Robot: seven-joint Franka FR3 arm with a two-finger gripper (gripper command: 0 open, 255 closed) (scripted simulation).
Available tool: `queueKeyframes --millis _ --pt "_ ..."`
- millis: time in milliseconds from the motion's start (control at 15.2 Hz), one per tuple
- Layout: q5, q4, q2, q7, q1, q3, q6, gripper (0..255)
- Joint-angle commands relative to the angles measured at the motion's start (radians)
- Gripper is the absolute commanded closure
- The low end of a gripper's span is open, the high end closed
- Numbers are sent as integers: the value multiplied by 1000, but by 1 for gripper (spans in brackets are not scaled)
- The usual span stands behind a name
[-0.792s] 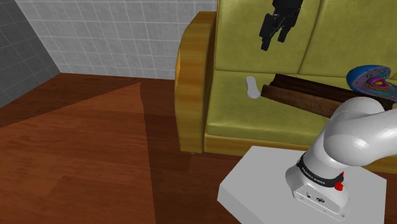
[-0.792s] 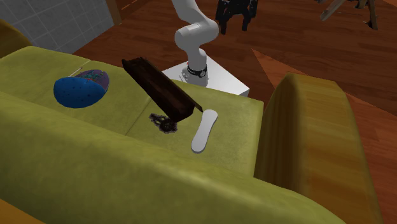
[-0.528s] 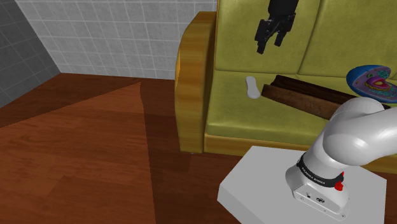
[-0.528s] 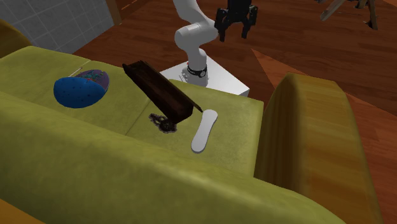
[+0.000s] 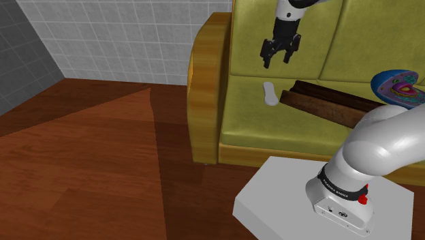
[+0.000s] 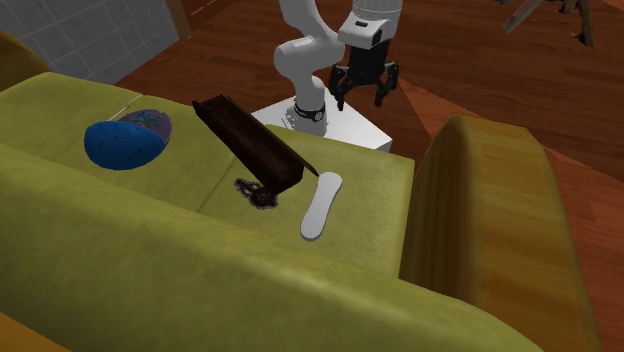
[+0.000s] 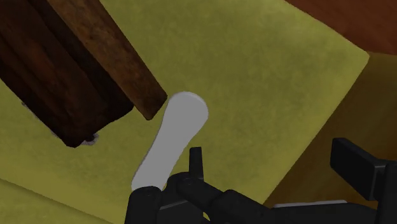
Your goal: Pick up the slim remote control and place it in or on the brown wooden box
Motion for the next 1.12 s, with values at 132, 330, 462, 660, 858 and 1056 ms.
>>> queueKeyframes --millis 132,330,462,660,858,1056 --pt "0 -7 106 36 -37 -43 104 0" --pt "8 -4 193 64 -60 -74 179 0" --pt "17 2 253 79 -74 -95 227 0" --pt "37 16 346 99 -93 -126 296 0" --pt "66 37 443 112 -112 -157 359 0" --pt "105 63 537 118 -130 -184 415 0"
